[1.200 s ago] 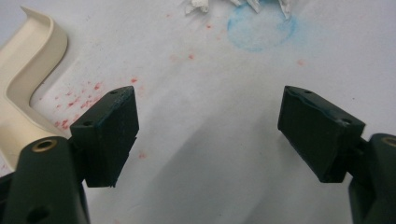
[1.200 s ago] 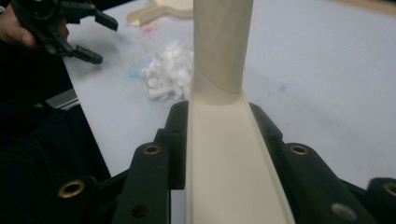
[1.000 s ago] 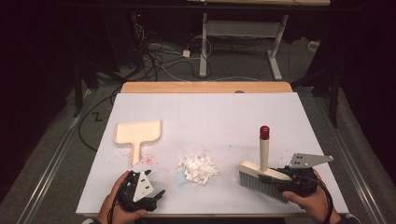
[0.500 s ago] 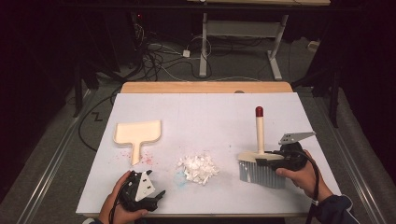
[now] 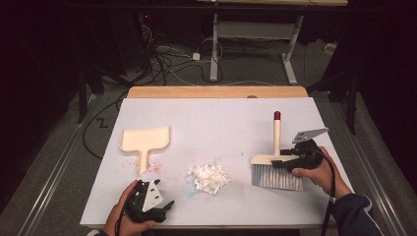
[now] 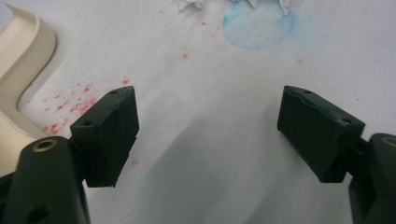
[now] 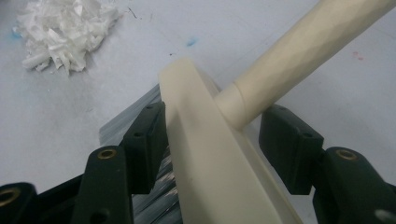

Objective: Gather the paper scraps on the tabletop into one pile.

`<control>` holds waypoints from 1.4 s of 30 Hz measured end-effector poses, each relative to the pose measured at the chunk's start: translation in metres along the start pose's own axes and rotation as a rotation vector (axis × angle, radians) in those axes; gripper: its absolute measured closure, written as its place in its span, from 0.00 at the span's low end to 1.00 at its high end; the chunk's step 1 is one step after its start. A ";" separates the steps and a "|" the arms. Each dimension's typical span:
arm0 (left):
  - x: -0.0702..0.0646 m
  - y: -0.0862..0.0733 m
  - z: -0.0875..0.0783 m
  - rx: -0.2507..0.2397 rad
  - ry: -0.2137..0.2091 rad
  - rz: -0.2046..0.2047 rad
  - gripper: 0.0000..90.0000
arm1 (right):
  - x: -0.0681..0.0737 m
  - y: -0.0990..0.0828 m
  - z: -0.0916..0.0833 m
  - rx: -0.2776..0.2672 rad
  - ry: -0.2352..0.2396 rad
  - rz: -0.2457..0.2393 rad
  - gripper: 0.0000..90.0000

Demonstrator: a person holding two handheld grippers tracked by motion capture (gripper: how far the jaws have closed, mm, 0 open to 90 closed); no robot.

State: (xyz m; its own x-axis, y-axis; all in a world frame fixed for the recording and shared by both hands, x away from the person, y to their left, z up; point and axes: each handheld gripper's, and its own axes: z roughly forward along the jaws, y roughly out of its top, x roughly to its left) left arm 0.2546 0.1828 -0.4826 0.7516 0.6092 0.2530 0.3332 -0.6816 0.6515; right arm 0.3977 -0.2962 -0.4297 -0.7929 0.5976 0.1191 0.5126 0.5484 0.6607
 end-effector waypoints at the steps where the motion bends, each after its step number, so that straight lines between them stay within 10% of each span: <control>1: 0.000 0.000 0.000 0.000 0.000 -0.001 0.22 | -0.001 0.002 0.001 0.005 0.001 -0.012 0.46; 8: 0.001 0.000 0.001 -0.008 -0.002 -0.002 0.22 | -0.006 0.017 0.009 0.100 -0.035 -0.115 0.37; 11: 0.001 0.000 0.001 -0.010 -0.003 -0.003 0.22 | -0.004 0.024 0.008 0.142 -0.169 -0.176 0.47; 42: 0.005 0.001 -0.010 -0.065 0.036 -0.020 0.22 | 0.048 0.022 -0.024 -0.309 -0.427 -0.123 0.27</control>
State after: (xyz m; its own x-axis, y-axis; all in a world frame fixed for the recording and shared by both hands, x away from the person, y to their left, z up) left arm 0.2530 0.1891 -0.4734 0.7238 0.6373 0.2646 0.3093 -0.6424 0.7012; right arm 0.3629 -0.2696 -0.3915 -0.6037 0.7598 -0.2416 0.2532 0.4700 0.8456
